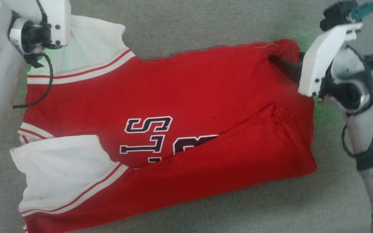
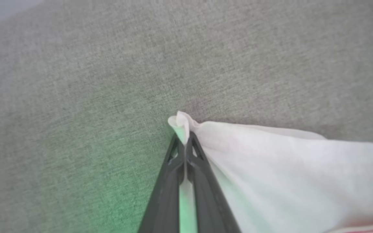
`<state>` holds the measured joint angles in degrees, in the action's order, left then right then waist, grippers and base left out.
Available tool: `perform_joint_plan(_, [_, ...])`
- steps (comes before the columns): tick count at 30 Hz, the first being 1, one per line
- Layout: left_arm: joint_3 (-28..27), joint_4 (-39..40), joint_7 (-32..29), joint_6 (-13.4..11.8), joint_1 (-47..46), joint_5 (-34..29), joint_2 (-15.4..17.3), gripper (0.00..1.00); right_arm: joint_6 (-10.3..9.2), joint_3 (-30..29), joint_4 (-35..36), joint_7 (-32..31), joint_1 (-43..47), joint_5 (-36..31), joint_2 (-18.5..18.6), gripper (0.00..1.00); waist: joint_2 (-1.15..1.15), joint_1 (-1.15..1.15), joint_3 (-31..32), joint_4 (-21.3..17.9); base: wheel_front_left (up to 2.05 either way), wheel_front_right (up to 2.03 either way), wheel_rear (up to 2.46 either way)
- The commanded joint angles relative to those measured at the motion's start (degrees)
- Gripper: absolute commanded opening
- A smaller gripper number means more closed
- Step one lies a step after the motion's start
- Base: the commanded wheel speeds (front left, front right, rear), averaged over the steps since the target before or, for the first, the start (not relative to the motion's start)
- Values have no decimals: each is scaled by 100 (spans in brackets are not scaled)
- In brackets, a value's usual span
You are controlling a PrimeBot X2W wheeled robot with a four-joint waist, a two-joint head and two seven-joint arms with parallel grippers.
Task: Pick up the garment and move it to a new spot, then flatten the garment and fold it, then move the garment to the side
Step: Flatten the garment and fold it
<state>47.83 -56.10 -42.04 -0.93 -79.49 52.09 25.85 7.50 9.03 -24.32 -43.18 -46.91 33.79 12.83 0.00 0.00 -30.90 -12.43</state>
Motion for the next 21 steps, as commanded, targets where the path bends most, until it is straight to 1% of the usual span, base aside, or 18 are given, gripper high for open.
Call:
perform_joint_plan(1, [49, -160, 60, 31, 58, -75, -29, 0, -3, 130, -277, -316, 7, 97, -65, 100, 0, 0, -21, 49, 0, 0, 0])
perform_joint_plan(2, [48, -202, 99, 60, 36, -73, -69, 0, -2, 174, -373, -469, -54, 145, -78, 71, 0, 0, -26, 68, 0, 0, 0])
perform_joint_plan(3, [57, -232, 153, 99, 8, -81, -115, 0, -2, 226, -435, -568, -111, 148, -57, 29, 0, 0, -30, 87, 0, 0, 0])
perform_joint_plan(4, [57, -275, 220, 133, -12, -76, -150, 0, -2, 291, -482, -680, -169, 141, -23, 0, 0, 0, -27, 108, 0, 0, 0])
perform_joint_plan(8, [-39, -450, 439, 195, -79, 22, -260, 0, -2, 355, -472, -727, -284, 227, 107, 0, 0, 0, 34, 195, 0, 0, 0])
perform_joint_plan(13, [-66, -560, 587, 303, -160, 61, -339, 0, -2, 332, -359, -556, -244, 241, 263, 0, 0, 0, 179, 301, 0, 0, 0])
perform_joint_plan(21, [-89, -625, 737, 501, -139, 160, -441, 0, -2, 237, -43, -289, 36, 236, 581, 0, 0, 0, 596, 563, 0, 0, 0])
